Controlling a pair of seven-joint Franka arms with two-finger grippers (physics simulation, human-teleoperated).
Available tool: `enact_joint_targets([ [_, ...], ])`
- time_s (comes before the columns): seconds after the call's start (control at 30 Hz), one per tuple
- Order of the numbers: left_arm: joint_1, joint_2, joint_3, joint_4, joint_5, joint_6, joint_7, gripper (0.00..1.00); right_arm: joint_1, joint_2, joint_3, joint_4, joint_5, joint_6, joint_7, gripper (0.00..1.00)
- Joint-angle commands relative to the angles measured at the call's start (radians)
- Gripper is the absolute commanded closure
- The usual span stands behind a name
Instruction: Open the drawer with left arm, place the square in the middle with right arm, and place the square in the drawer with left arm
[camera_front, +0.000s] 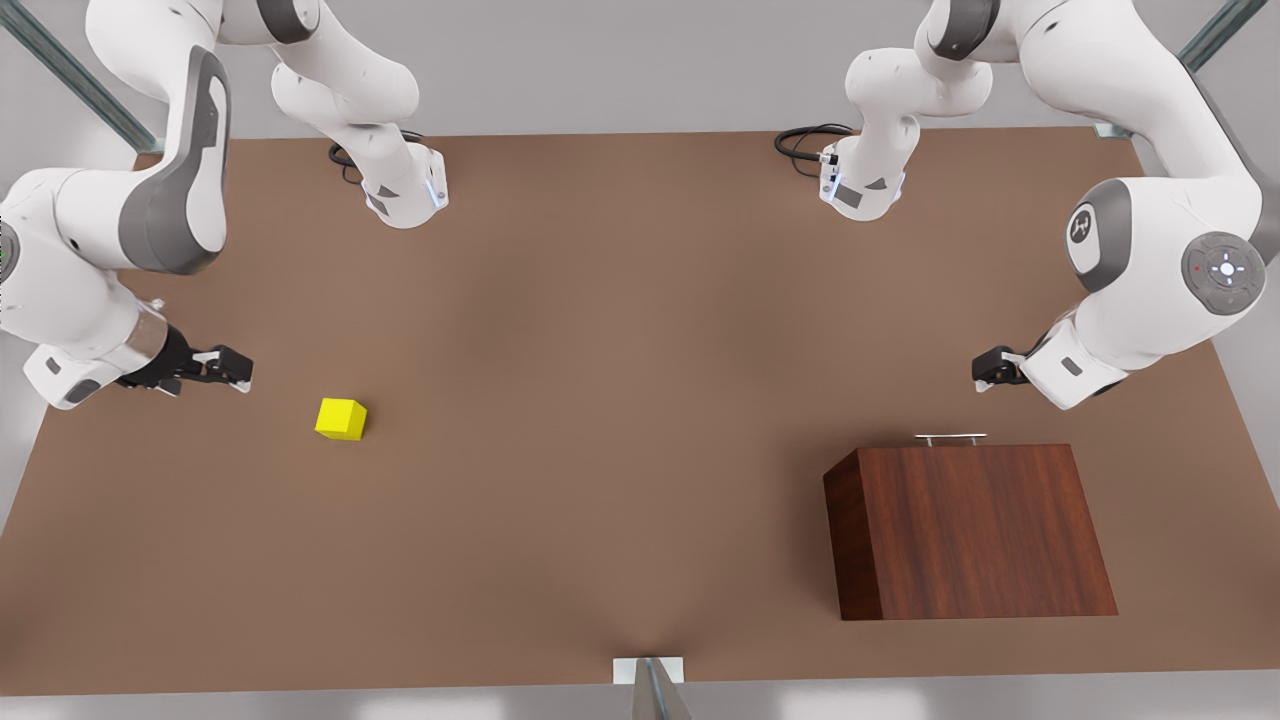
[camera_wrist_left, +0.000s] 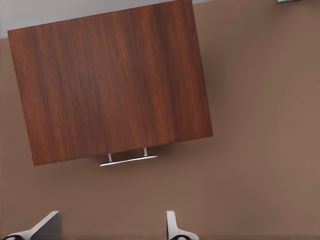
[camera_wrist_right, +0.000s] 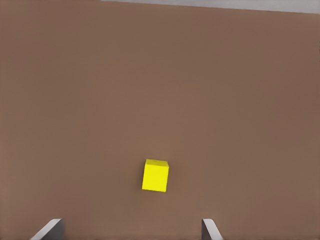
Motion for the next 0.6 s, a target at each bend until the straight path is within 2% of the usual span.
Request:
enact_joint_targets([
  [0.0,0.0,0.0,0.0,0.0,0.004,0.001,0.0,0.0,0.002,0.001,0.0,0.0,0.0,0.0,-0.002,0.0],
  [0.03,0.0,-0.009,0.0,-0.003,0.003,0.001,-0.06,0.0,0.026,0.001,-0.005,-0.002,0.0,0.003,-0.002,0.0],
  [0.13,-0.002,-0.116,0.003,-0.192,0.01,0.123,-0.478,0.0,0.019,0.004,-0.003,-0.009,0.0,0.008,-0.005,0.0],
  [0.27,-0.003,-0.293,0.003,-0.594,0.007,0.499,-0.936,0.0,0.014,-0.001,-0.018,-0.175,0.012,0.092,0.004,0.0],
  [0.37,-0.002,-0.344,0.003,-0.795,0.004,0.757,-1.091,0.0,0.014,0.001,-0.048,-0.313,0.043,0.224,0.027,0.0],
  [0.47,-0.002,-0.336,0.004,-0.888,-0.002,0.915,-1.177,0.0,0.012,0.004,-0.083,-0.511,0.043,0.428,0.056,0.0],
  [0.57,0.0,-0.325,0.004,-0.928,-0.007,0.987,-1.283,0.0,-0.004,0.039,-0.095,-0.577,0.123,0.503,0.057,0.0],
])
